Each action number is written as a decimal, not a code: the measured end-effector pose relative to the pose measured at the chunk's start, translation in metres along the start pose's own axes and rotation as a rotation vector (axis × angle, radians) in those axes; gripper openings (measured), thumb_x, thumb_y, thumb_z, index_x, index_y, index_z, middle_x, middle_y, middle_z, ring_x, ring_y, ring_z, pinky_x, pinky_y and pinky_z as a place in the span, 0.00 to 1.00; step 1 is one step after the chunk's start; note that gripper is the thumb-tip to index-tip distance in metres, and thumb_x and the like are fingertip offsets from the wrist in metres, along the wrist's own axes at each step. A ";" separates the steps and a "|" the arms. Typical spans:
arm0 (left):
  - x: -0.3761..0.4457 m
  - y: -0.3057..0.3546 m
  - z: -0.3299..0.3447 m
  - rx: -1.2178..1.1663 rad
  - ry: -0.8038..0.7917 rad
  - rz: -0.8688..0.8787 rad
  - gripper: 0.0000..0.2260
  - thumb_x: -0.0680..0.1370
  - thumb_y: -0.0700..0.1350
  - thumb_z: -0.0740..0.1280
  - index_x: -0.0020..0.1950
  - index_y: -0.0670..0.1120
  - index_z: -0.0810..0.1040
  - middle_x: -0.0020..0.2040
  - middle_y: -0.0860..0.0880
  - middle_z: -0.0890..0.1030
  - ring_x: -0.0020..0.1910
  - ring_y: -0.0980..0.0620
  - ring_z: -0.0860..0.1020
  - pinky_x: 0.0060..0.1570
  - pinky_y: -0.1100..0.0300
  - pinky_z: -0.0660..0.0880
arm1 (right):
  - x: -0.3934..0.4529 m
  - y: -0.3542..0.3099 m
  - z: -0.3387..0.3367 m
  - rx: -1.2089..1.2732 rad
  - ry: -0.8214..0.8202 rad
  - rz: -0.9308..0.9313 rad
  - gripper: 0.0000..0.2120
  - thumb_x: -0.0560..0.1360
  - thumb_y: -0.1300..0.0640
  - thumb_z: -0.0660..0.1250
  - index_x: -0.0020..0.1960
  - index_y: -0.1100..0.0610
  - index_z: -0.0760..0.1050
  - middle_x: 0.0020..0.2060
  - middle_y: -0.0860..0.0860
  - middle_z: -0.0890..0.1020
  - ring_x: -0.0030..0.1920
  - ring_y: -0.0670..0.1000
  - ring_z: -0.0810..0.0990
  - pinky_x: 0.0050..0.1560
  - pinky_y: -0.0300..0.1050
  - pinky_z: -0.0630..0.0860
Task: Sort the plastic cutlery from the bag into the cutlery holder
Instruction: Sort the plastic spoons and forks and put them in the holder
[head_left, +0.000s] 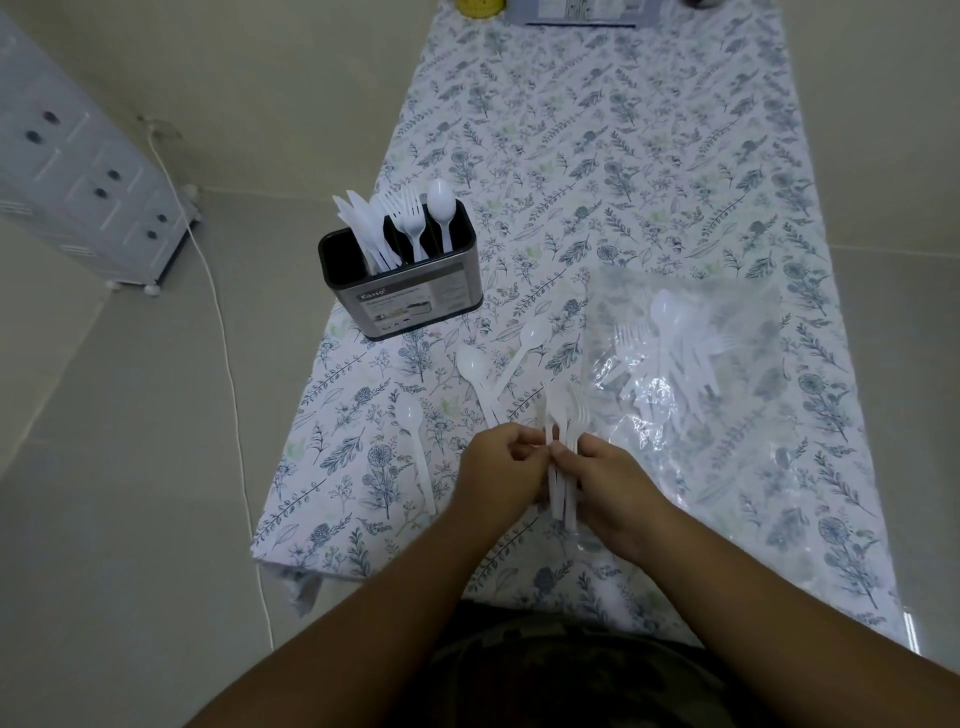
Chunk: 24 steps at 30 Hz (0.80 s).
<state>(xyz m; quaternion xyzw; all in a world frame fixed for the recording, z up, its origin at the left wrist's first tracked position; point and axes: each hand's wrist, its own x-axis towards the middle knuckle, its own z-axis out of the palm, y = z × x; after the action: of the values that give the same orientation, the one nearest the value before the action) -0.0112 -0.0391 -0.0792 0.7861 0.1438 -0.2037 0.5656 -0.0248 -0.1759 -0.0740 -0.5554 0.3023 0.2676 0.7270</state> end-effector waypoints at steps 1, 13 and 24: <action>0.000 -0.001 -0.001 -0.040 -0.018 -0.026 0.07 0.76 0.43 0.71 0.53 0.44 0.81 0.42 0.46 0.85 0.39 0.51 0.86 0.41 0.50 0.84 | -0.001 -0.002 0.000 0.030 -0.014 0.020 0.11 0.82 0.62 0.64 0.60 0.68 0.77 0.48 0.64 0.86 0.46 0.61 0.88 0.43 0.52 0.83; 0.001 -0.002 -0.007 -0.164 0.003 -0.043 0.09 0.73 0.45 0.76 0.49 0.45 0.80 0.41 0.46 0.85 0.40 0.50 0.85 0.44 0.55 0.83 | -0.003 -0.006 -0.001 0.078 0.076 -0.028 0.09 0.76 0.64 0.72 0.57 0.61 0.82 0.47 0.62 0.87 0.46 0.63 0.87 0.47 0.60 0.84; 0.002 -0.002 -0.006 0.128 0.005 0.155 0.10 0.74 0.47 0.76 0.54 0.48 0.83 0.45 0.53 0.85 0.44 0.62 0.83 0.45 0.68 0.80 | -0.003 -0.011 0.002 -0.024 0.100 0.021 0.06 0.76 0.68 0.70 0.51 0.65 0.83 0.45 0.66 0.86 0.46 0.65 0.87 0.52 0.63 0.83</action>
<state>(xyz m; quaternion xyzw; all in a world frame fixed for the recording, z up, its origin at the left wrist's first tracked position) -0.0096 -0.0327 -0.0805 0.8299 0.0709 -0.1662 0.5279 -0.0189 -0.1769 -0.0645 -0.5735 0.3407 0.2509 0.7015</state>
